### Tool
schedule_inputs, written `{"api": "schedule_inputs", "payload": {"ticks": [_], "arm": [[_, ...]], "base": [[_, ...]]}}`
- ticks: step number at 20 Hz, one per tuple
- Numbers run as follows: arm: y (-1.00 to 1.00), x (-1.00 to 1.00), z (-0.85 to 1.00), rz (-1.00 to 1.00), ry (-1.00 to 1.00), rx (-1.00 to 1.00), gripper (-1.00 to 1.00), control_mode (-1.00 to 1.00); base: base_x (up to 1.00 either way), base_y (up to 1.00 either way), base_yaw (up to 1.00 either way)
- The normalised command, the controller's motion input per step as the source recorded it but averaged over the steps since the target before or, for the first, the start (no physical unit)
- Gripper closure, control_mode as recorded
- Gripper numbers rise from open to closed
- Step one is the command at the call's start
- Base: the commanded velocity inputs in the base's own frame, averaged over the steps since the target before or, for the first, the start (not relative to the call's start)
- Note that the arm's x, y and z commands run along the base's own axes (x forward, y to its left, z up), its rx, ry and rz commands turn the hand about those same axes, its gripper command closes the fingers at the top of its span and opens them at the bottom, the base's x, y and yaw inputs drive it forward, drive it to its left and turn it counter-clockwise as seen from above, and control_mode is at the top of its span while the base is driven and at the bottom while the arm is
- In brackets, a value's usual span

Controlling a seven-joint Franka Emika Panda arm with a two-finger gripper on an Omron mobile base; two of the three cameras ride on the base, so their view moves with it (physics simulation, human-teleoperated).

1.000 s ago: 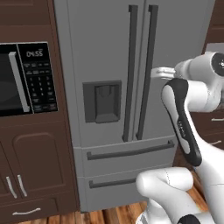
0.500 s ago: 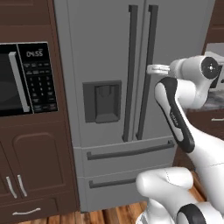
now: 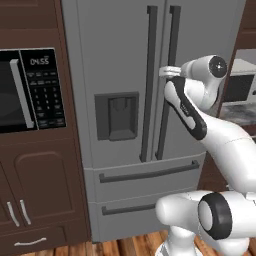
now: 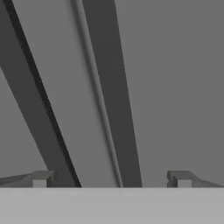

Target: Open the fridge, remove the pear, carrot, and steak, and place them on any counter.

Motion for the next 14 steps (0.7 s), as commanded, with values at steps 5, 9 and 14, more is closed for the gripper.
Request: {"api": "schedule_inputs", "payload": {"ticks": [5,9,14], "arm": [[-0.01,0.93,-0.19,0.00,0.00,0.00,-1.00,-1.00],[-0.06,0.88,-0.12,0.00,0.00,0.01,-1.00,-1.00],[-0.05,0.81,-0.06,0.00,0.01,0.02,-1.00,-1.00]], "base": [[0.00,0.00,0.00],[0.00,0.00,0.00],[0.00,0.00,0.00]]}}
